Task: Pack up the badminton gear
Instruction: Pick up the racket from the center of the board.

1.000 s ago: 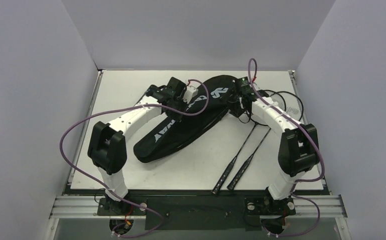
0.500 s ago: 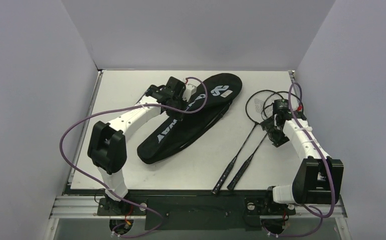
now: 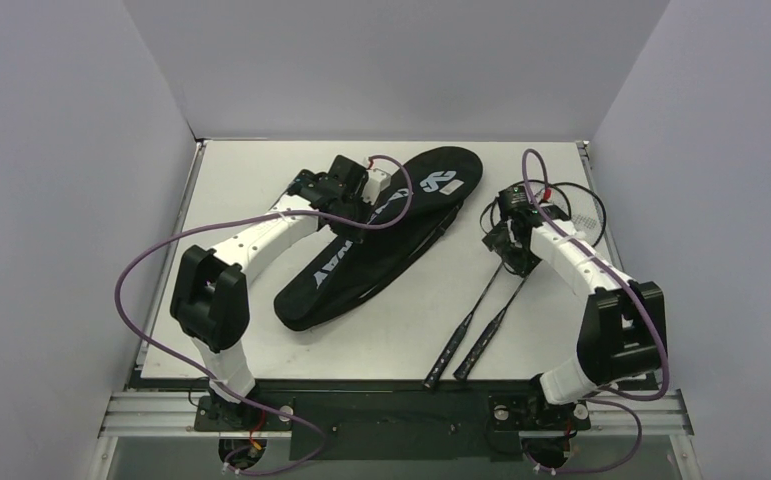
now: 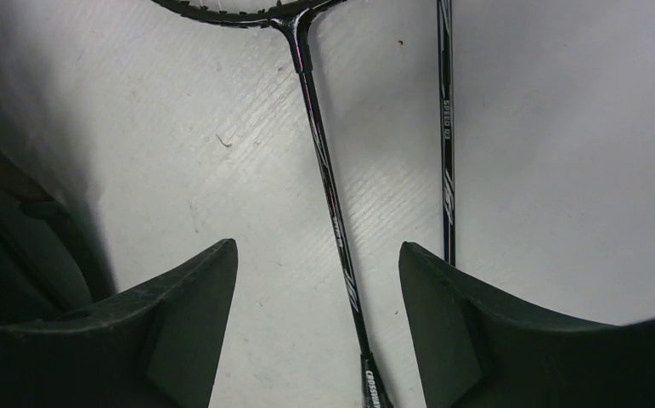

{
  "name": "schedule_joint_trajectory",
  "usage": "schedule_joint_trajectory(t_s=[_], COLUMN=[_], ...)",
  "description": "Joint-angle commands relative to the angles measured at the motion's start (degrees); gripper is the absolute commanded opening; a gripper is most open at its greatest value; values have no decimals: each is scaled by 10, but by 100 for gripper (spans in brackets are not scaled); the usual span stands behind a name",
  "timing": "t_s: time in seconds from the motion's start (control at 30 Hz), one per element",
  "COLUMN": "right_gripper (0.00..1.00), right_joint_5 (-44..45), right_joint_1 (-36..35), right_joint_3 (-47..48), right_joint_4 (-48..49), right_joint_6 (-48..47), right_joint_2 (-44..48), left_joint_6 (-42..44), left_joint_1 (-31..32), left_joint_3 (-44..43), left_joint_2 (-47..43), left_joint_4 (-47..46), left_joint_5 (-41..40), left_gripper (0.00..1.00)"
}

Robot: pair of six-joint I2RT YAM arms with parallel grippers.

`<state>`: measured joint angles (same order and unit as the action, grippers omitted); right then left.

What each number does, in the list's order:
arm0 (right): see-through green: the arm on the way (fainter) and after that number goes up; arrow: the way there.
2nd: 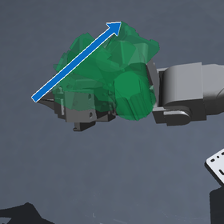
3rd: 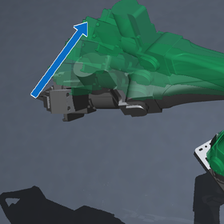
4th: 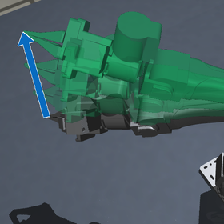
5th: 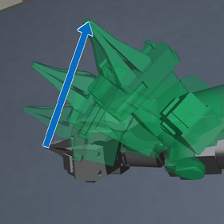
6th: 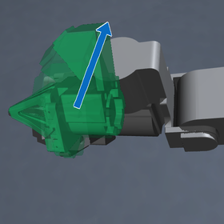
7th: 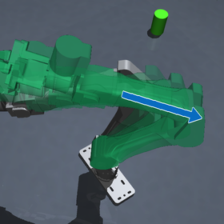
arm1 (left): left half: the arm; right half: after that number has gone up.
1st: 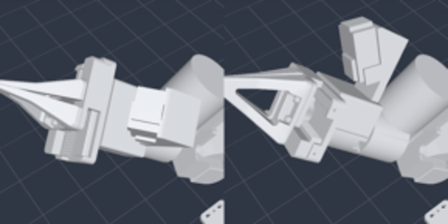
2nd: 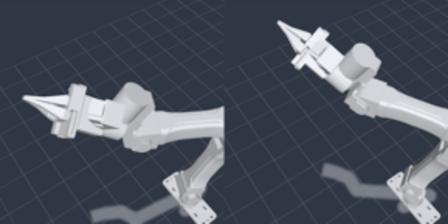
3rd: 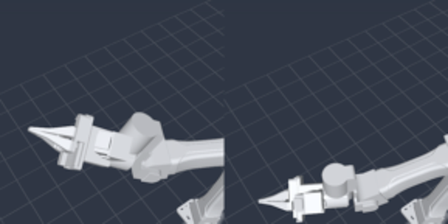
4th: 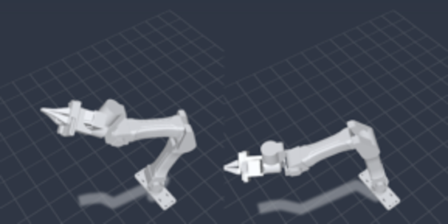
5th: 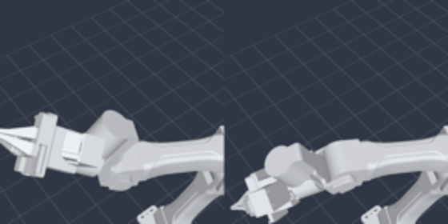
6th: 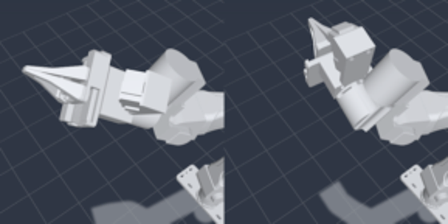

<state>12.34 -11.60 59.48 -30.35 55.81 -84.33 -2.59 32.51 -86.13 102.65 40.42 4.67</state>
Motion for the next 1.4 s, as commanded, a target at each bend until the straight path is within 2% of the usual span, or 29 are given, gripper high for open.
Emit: schedule_joint_trajectory(t_s=[0.0,0.23,0.5,0.77,0.93,1.07,1.2,1.37], right_gripper=[64,56,48,39,11,0,0,0], right_joint_5=[40,55,62,77,92,107,122,149], right_joint_1=[-8,-12,-52,-84,-107,-129,-150,-205], right_joint_3=[20,12,23,-13,-30,-31,-31,-8], right_joint_4=[-15,0,18,51,60,49,38,-12], right_joint_6=[-4,-14,-9,14,20,20,20,14], right_joint_2=[-50,-88,-135,-152,-151,-155,-146,-86], left_joint_6=[-5,-10,-11,-11,-10,-12,-14,-18], left_joint_1=[-9,-20,-20,-20,-21,-20,-21,-21], left_joint_3=[-5,-12,-21,-24,-30,-30,-24,-24], left_joint_2=[-40,-42,-43,-46,-44,-45,-49,-46], left_joint_4=[-22,-14,-7,-5,0,-1,-6,-13], left_joint_5=[16,25,26,28,25,24,19,16], left_gripper=[0,0,0,0,0,0,0,0])
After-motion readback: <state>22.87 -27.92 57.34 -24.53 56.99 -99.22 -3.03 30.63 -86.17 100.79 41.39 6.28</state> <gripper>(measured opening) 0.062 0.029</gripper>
